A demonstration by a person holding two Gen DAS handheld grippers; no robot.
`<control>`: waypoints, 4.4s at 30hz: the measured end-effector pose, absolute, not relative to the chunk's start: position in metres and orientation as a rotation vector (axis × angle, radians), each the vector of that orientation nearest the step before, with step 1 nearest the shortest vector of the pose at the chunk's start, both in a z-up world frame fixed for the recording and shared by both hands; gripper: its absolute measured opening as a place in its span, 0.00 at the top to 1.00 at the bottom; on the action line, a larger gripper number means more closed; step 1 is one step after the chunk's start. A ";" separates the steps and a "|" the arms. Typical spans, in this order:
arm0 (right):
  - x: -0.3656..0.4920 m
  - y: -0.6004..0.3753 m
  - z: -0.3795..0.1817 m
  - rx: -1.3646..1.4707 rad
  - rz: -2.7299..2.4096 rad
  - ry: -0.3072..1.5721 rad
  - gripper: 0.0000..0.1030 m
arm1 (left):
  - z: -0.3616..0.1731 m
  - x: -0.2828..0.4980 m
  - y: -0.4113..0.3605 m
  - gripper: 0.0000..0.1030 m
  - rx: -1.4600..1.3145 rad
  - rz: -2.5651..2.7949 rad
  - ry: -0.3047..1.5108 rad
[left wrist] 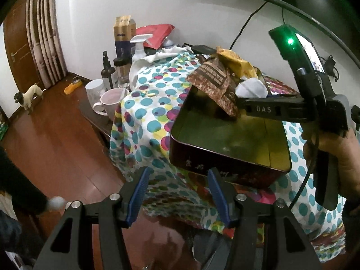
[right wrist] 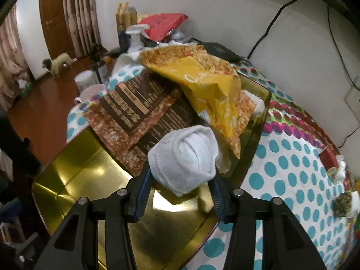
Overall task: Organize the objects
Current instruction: 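Lower the rolled white socks into the gold tray and open the right gripper, then grasp the rolled white towel on the bed with the right gripper, then grasp the braided rope ball with the left gripper, then carry the rope ball over the gold tray with the left gripper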
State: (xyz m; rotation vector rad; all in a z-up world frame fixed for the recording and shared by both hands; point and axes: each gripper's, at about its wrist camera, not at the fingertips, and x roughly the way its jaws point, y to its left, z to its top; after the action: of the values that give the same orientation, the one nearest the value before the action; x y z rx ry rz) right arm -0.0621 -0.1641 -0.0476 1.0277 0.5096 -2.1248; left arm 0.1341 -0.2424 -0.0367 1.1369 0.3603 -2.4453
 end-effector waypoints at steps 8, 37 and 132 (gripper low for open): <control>-0.054 -0.125 -0.016 0.874 -2.166 0.336 0.36 | -0.031 0.129 -0.234 0.45 1.130 -2.448 0.306; -0.213 0.158 -0.059 1.145 -2.845 0.091 0.30 | -0.030 0.046 -0.090 0.45 1.265 -2.671 -0.119; -0.179 0.134 -0.083 1.312 -2.817 0.077 0.64 | -0.091 -0.245 0.067 0.43 1.402 -2.987 -0.079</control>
State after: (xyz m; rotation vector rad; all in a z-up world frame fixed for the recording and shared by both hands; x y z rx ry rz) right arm -0.1792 0.1340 -0.0826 1.3118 0.0766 -2.8174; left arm -0.2451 0.0666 -0.0911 1.4024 -0.0786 -2.9872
